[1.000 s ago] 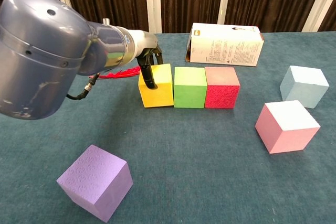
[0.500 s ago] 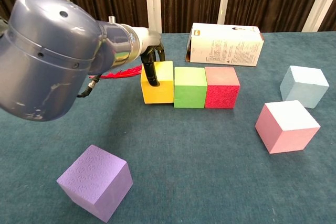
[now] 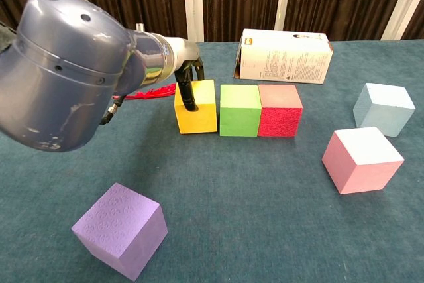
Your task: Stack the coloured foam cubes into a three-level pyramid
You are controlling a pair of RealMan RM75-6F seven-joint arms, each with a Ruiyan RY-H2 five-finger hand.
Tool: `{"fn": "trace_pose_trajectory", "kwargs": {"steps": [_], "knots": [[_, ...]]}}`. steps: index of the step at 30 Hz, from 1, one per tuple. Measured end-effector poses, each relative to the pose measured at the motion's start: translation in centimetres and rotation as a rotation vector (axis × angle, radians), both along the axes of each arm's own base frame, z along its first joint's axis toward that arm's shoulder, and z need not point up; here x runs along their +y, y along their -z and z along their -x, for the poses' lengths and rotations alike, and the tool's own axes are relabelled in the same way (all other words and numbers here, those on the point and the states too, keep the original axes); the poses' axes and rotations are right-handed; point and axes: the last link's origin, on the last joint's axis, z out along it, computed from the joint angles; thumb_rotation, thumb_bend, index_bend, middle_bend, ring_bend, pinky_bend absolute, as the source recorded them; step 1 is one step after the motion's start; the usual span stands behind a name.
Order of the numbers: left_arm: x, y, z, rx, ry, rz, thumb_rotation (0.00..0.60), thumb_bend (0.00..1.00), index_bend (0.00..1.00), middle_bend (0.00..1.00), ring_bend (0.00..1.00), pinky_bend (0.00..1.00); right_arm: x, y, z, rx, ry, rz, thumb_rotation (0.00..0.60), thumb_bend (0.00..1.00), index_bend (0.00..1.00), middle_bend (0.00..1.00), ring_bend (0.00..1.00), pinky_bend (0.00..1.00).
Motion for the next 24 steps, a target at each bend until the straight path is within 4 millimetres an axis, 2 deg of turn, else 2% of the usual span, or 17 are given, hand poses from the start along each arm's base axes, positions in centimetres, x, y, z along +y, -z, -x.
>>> {"fn": "trace_pose_trajectory", "kwargs": {"steps": [15,24], "knots": [[-0.24,-0.02,-0.17,0.015,-0.001,0.007,0.6,0.36,0.29,0.24,0.0,0.0,0.01,0.07,-0.02,-0.002,0.008,0.001,0.6,0.21,0.0,0.0,0.0,0.0],[-0.2,-0.03,-0.37,-0.006,-0.017,0.01,0.6,0.33,0.26,0.21,0.0,0.0,0.0,0.07,0.03,-0.003,0.013,0.001,0.6,0.21,0.0,0.0,0.0,0.0]]}}
